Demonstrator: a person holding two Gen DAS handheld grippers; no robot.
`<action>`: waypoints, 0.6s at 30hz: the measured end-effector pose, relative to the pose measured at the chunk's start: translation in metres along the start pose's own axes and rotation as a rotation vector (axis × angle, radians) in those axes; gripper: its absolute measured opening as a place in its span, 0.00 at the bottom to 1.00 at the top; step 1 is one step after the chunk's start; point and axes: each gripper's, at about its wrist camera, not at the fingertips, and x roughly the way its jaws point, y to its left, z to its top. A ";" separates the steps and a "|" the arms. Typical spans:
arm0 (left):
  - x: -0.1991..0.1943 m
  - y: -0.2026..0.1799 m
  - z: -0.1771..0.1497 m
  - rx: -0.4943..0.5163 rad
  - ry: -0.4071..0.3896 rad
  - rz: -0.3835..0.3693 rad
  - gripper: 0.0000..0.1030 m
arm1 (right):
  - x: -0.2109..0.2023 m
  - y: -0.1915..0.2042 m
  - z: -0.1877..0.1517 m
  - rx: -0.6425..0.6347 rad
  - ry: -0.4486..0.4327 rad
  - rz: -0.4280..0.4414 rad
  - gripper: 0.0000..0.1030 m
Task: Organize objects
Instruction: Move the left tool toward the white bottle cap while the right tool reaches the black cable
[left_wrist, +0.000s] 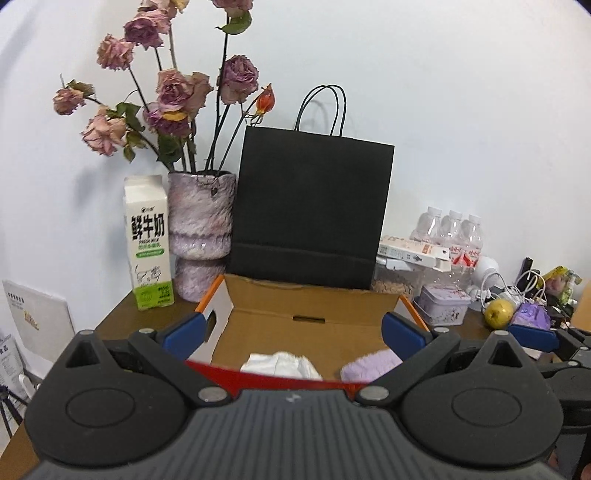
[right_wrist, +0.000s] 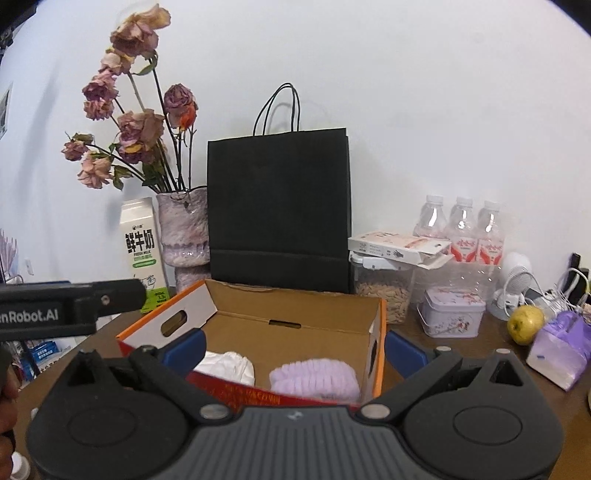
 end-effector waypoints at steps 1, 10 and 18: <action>-0.005 0.001 -0.002 -0.001 0.000 -0.006 1.00 | -0.005 0.000 -0.002 -0.001 0.000 -0.001 1.00; -0.054 0.002 -0.014 0.012 -0.004 -0.021 1.00 | -0.054 0.005 -0.019 0.001 0.004 -0.004 1.00; -0.093 0.012 -0.031 0.016 0.004 -0.024 1.00 | -0.094 0.014 -0.040 -0.009 -0.007 -0.002 1.00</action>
